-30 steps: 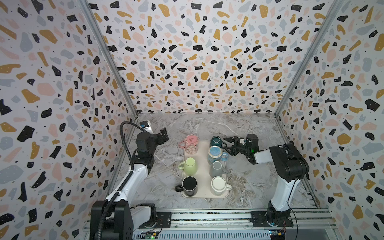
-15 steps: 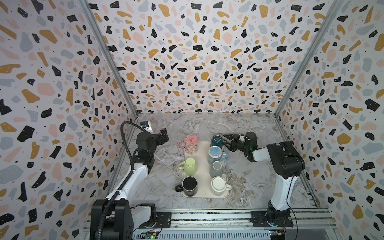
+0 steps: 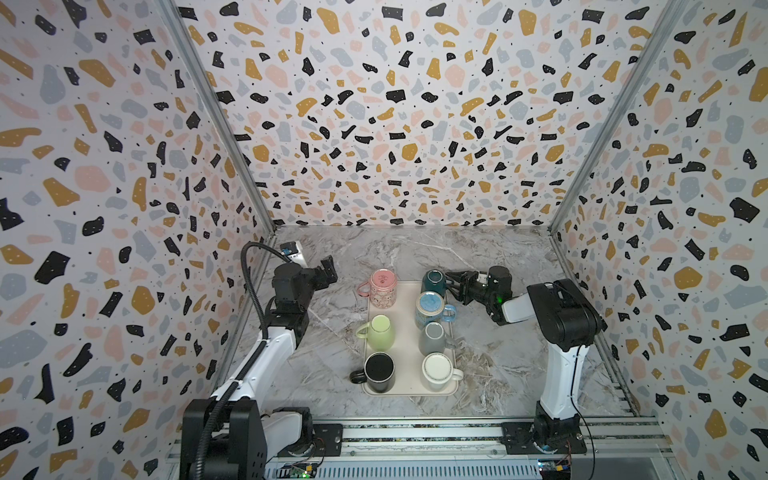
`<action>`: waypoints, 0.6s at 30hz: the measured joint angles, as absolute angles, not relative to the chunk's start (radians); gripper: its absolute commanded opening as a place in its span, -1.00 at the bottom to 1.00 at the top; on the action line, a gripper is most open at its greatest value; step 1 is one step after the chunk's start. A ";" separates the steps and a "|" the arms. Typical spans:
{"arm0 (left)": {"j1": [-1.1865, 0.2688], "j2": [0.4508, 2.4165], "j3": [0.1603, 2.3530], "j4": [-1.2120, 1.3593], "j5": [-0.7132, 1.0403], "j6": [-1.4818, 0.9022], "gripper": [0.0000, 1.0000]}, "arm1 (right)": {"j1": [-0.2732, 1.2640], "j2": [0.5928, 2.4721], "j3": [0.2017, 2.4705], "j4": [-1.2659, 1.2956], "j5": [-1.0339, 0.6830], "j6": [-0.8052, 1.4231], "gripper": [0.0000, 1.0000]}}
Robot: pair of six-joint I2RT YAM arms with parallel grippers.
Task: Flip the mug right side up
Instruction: 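Reach the right gripper to the upside-down dark green mug on the tray, then close the right gripper on the dark green mug's handle and lift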
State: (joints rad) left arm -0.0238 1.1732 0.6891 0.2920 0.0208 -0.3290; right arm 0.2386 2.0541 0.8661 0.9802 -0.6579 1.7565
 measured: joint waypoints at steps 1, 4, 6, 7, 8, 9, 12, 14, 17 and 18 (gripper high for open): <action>-0.024 1.173 0.689 0.292 0.021 -0.329 0.97 | 0.239 2.057 0.872 0.982 -0.657 1.758 -0.17; -0.024 1.173 0.689 0.292 0.021 -0.329 0.97 | 0.239 2.070 0.884 0.998 -0.657 1.770 -0.24; -0.024 1.173 0.689 0.292 0.021 -0.328 0.97 | 0.239 2.083 0.893 1.011 -0.657 1.777 -0.29; -0.024 1.174 0.689 0.292 0.021 -0.327 0.97 | 0.239 2.093 0.896 1.019 -0.658 1.781 -0.31; -0.024 1.175 0.690 0.292 0.021 -0.326 0.97 | 0.239 2.102 0.901 1.023 -0.658 1.785 -0.33; -0.024 1.176 0.691 0.291 0.021 -0.326 0.97 | 0.240 2.109 0.905 1.029 -0.659 1.790 -0.35; -0.024 1.184 0.704 0.290 0.021 -0.325 0.97 | 0.242 2.120 0.921 1.042 -0.661 1.803 -0.44; -0.024 1.185 0.706 0.292 0.021 -0.325 0.97 | 0.246 2.127 0.930 1.048 -0.661 1.810 -0.51; -0.024 1.188 0.706 0.291 0.021 -0.324 0.97 | 0.250 2.130 0.940 1.056 -0.662 1.827 -0.61; -0.024 1.190 0.706 0.291 0.021 -0.324 0.97 | 0.251 2.131 0.943 1.060 -0.664 1.832 -0.64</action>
State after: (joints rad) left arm -0.0238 1.1900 0.7063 0.2913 0.0208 -0.3237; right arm 0.2512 2.1311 0.9432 1.0603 -0.6643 1.8324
